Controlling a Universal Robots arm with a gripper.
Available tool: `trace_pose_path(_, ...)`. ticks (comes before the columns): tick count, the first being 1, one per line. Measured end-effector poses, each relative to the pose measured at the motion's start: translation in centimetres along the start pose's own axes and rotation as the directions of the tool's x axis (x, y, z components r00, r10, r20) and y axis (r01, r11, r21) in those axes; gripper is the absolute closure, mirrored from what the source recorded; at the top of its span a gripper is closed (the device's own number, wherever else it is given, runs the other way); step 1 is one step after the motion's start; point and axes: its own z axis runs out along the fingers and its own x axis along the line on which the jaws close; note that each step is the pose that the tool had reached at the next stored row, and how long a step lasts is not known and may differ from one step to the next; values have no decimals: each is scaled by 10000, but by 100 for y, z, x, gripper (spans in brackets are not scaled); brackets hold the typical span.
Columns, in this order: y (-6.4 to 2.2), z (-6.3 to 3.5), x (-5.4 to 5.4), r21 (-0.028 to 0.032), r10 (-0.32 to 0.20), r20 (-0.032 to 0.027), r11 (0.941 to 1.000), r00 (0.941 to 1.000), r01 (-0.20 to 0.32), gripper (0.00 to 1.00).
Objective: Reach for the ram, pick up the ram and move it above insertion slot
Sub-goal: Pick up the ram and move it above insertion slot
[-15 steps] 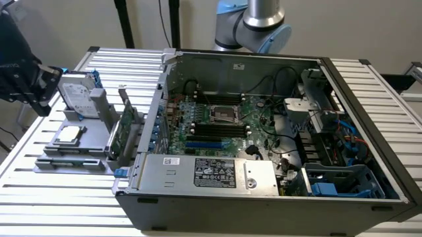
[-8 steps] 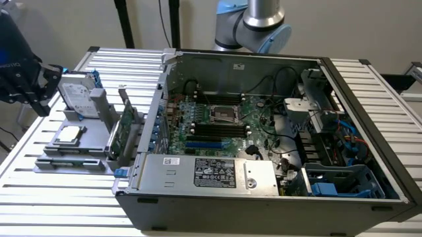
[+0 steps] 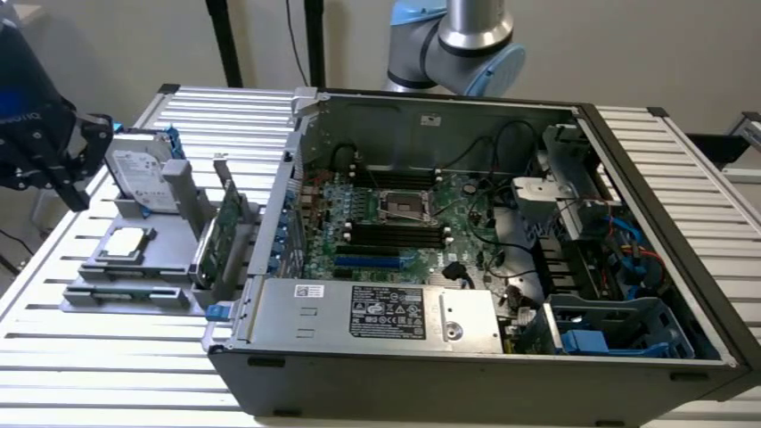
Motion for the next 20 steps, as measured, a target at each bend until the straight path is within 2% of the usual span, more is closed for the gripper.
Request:
trace_pose_path(5,0,9,0,-2,-908,-35,9959,9959,908,89)
trace_pose_path(10,-1,19,0,-7,-1808,-68,9835,9835,1808,89)
trace_pose_path(15,-1,28,0,-15,-2699,-102,9629,9628,2699,89)
trace_pose_path(20,-2,39,0,-27,-3558,-135,9346,9345,3558,89)
